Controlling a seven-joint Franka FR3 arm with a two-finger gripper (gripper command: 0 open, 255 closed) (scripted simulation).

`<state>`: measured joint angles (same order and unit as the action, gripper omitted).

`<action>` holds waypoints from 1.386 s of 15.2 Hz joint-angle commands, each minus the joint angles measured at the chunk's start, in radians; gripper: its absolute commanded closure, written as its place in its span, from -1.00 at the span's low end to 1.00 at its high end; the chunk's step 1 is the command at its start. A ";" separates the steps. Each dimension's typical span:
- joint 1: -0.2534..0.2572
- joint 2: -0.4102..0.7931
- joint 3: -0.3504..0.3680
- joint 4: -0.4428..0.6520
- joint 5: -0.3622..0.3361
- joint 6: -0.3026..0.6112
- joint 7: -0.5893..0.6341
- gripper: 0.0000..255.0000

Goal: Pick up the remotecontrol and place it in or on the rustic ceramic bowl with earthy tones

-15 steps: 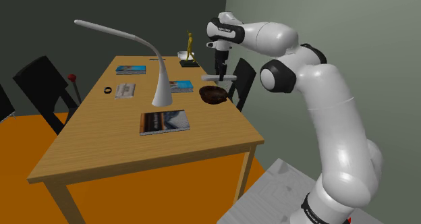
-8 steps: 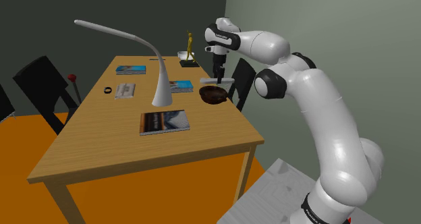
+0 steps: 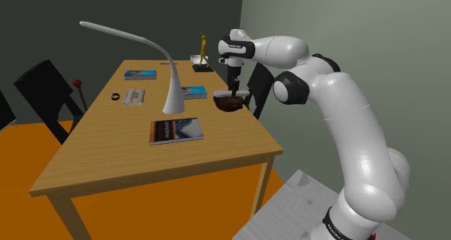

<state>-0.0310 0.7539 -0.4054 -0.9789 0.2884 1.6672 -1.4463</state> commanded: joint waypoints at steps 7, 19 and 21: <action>0.006 -0.009 -0.001 -0.032 -0.001 0.023 -0.004 1.00; -0.043 0.042 0.006 0.192 0.006 -0.142 0.016 -1.00; -0.042 0.041 0.006 0.191 0.006 -0.142 0.016 -1.00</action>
<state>-0.0712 0.7903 -0.4000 -0.8004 0.2938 1.5332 -1.4321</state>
